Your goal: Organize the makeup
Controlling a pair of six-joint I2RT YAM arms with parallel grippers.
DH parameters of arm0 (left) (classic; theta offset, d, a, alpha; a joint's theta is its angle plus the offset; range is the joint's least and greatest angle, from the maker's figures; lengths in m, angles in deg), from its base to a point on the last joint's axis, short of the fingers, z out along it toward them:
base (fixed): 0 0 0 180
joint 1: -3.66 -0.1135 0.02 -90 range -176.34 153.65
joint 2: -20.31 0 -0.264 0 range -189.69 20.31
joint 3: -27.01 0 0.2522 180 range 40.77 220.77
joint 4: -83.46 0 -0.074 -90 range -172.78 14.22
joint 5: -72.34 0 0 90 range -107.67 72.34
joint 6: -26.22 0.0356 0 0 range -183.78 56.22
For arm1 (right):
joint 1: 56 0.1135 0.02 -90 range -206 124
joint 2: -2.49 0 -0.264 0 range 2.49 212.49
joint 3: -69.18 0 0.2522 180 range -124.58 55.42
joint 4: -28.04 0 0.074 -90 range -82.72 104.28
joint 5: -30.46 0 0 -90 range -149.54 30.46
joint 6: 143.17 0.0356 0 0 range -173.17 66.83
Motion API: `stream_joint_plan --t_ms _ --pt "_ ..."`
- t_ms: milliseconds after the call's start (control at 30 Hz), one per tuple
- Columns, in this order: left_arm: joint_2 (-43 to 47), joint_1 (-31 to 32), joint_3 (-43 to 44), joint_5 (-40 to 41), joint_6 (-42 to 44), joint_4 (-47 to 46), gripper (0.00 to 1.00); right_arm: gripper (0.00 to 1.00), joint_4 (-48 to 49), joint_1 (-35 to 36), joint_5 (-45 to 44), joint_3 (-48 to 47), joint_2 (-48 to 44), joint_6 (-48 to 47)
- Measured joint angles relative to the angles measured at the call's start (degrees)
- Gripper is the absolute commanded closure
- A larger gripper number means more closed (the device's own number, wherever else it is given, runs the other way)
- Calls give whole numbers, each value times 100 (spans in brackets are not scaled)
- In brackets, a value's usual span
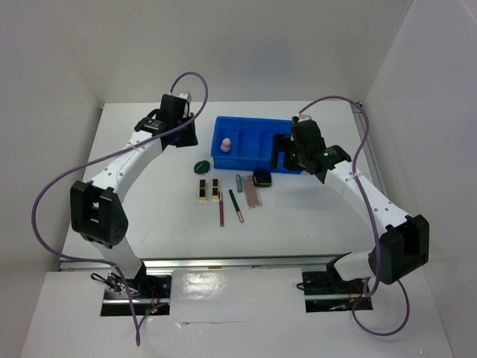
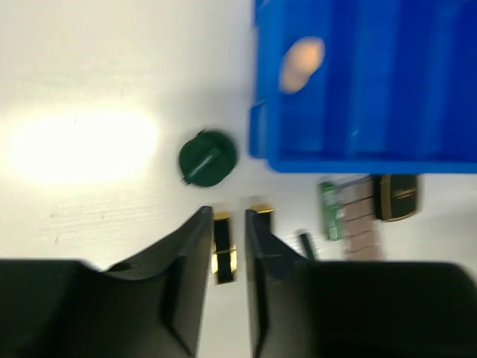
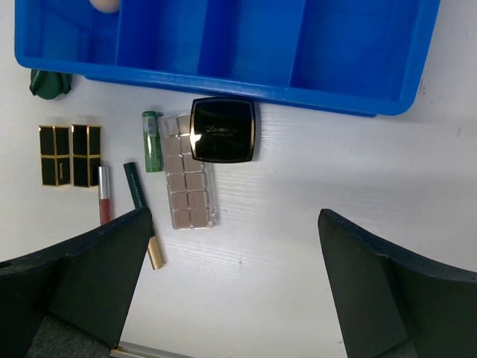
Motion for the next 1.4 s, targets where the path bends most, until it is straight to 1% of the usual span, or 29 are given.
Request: stream_joint_plan --t_ms 133,300,467,500,800,867,900,967,1000,1033,1100,1133,1167,1300,1400 --pt "-236 -254 -656 -83 151 50 50 0 2 0 11 0 0 -11" --pt "-881 -452 -863 -492 306 37 45 0 2 -2 57 0 2 -11" --pt "-1233 -503 -861 -695 341 -133 45 0 2 -2 98 0 2 -11" --pt "-1283 -503 -861 -702 343 -170 46 0 2 -2 109 0 4 -11" --pt "-1611 -474 -793 -560 313 -505 50 0 4 -2 157 0 42 -11" --pt "-1731 -470 -745 -468 304 -544 54 0 2 -2 157 0 46 -11" --pt "-1781 -470 -734 -433 299 -564 59 0 -2 -2 157 0 48 -9" --pt "-1847 -466 -730 -356 284 -575 63 0 -2 -2 160 0 50 -9" --pt "-1867 -466 -730 -339 267 -573 68 0 -2 -2 160 0 50 -9" --pt "-1875 -466 -721 -330 232 -573 71 0 -2 -2 160 0 50 -9" --pt "-1878 -466 -717 -297 153 -599 81 0 -4 -2 157 0 50 -9" --pt "-1878 -466 -715 -275 144 -619 95 0 -13 -2 155 0 50 -9" --pt "-1878 -459 -715 -245 131 -636 100 0 -22 -2 157 0 50 -9" --pt "-1784 -450 -734 -162 138 -638 100 0 -46 -2 155 0 52 -9" --pt "-1519 -452 -752 -76 144 -601 100 0 -52 -2 155 0 55 -9"
